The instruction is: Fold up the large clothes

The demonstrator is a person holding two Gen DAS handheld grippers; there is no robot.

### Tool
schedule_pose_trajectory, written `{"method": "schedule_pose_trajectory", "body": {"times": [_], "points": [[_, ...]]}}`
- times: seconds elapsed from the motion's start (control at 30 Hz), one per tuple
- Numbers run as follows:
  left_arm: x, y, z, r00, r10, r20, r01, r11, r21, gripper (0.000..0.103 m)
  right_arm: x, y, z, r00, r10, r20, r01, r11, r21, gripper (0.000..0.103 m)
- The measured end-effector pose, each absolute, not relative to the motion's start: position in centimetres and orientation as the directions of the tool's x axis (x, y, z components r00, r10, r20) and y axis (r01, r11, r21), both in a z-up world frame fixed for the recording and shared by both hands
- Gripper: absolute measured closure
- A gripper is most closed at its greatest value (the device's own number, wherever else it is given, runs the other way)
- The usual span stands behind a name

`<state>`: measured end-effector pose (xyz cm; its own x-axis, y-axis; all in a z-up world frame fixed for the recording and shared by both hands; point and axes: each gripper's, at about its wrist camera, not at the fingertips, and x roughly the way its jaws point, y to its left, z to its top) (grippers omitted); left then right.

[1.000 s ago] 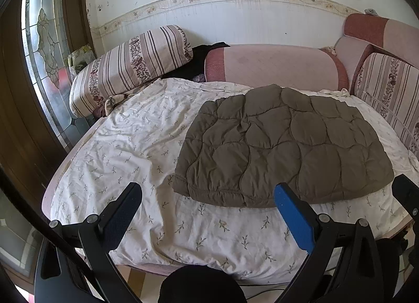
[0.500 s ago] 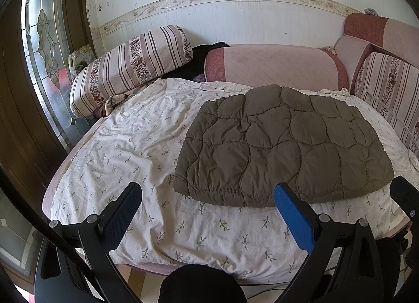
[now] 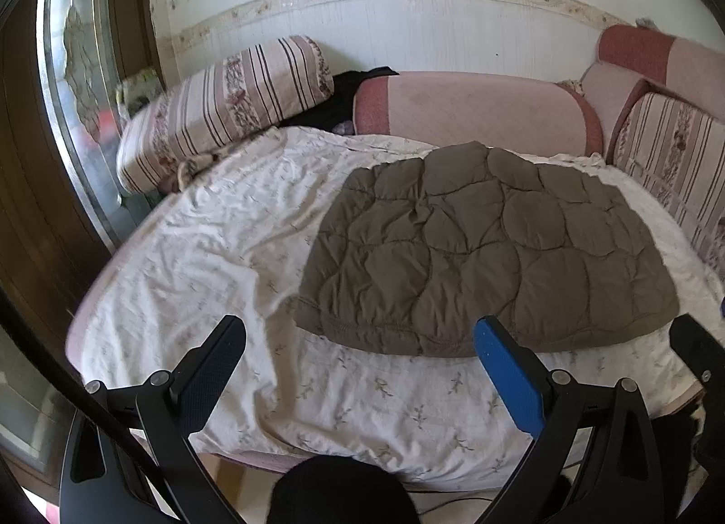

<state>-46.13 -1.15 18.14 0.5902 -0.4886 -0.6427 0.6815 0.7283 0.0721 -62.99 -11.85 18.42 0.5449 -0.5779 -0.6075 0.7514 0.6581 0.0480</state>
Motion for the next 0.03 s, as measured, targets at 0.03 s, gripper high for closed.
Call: {"method": "schedule_pose_trajectory", "body": {"times": [0.03], "points": [[-45.83, -1.14, 18.05, 0.581, -0.492, -0.648, 0.684, 0.727, 0.062, 0.002, -63.00, -11.98, 18.36, 0.543, -0.579, -0.608, 0.754, 0.655, 0.049, 0.011]]}}
